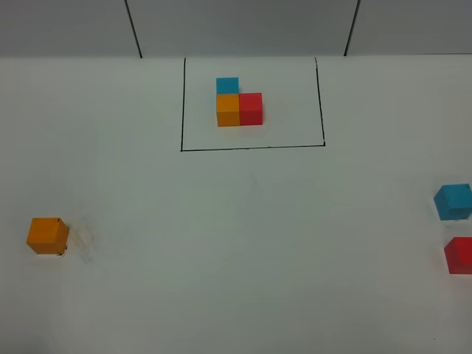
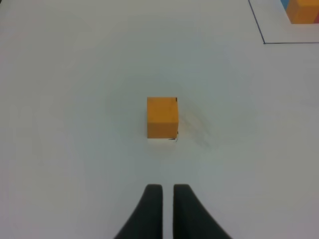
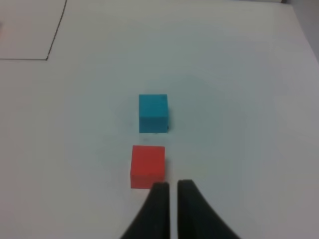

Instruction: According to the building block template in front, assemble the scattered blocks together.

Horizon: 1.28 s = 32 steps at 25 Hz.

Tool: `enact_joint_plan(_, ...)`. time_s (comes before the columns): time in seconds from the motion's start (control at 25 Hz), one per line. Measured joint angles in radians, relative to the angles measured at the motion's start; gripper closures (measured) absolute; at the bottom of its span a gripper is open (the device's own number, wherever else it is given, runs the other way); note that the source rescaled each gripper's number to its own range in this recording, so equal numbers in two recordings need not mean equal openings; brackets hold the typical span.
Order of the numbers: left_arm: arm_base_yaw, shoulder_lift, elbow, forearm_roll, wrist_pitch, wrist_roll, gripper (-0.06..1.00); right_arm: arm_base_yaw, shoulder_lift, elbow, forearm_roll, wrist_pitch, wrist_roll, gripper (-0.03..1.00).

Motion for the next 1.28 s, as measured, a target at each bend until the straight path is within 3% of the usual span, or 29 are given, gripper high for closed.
enact_joint_plan(1.28,0.000,0.011,0.000,0.002,0.000,0.001,0.94,0.000,0.000,0.000,0.000,0.000,0.000,0.97)
